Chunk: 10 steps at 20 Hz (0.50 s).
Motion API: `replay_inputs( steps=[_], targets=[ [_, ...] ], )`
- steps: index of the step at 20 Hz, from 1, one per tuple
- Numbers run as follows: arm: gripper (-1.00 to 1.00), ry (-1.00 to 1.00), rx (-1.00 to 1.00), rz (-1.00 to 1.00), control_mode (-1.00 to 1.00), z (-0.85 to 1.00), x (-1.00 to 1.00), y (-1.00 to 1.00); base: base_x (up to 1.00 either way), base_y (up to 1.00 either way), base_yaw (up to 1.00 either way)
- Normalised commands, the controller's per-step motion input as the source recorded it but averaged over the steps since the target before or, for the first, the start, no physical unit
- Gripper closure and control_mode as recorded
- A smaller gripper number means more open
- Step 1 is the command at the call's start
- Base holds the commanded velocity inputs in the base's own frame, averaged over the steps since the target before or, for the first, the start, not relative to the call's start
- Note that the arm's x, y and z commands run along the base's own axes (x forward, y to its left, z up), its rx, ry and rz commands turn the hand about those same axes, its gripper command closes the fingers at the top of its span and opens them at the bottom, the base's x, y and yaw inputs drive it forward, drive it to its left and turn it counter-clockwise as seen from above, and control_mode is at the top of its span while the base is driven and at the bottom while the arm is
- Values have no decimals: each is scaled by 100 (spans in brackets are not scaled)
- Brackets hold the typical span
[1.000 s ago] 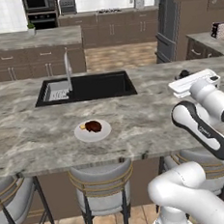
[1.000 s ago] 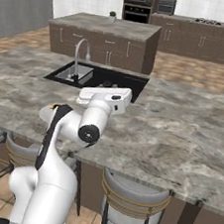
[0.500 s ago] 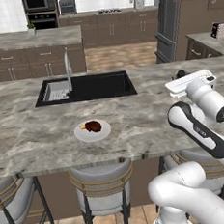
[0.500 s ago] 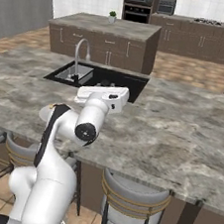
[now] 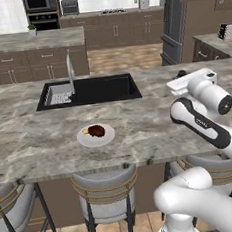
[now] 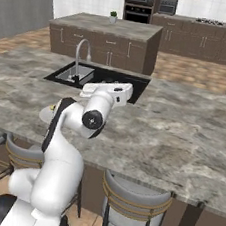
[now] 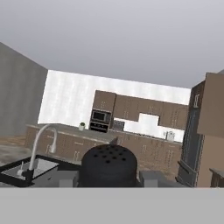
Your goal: Retrieve the shaker from the cabinet and place it next the steak on a plate on the dining table.
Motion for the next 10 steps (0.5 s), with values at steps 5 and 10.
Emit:
replay_inputs(
  steps=[5, 10],
  targets=[
    [100, 25, 0, 6, -100, -34, 48, 20, 0, 0, 0],
    [100, 26, 0, 21, -100, -48, 30, 24, 0, 0, 0]
  ],
)
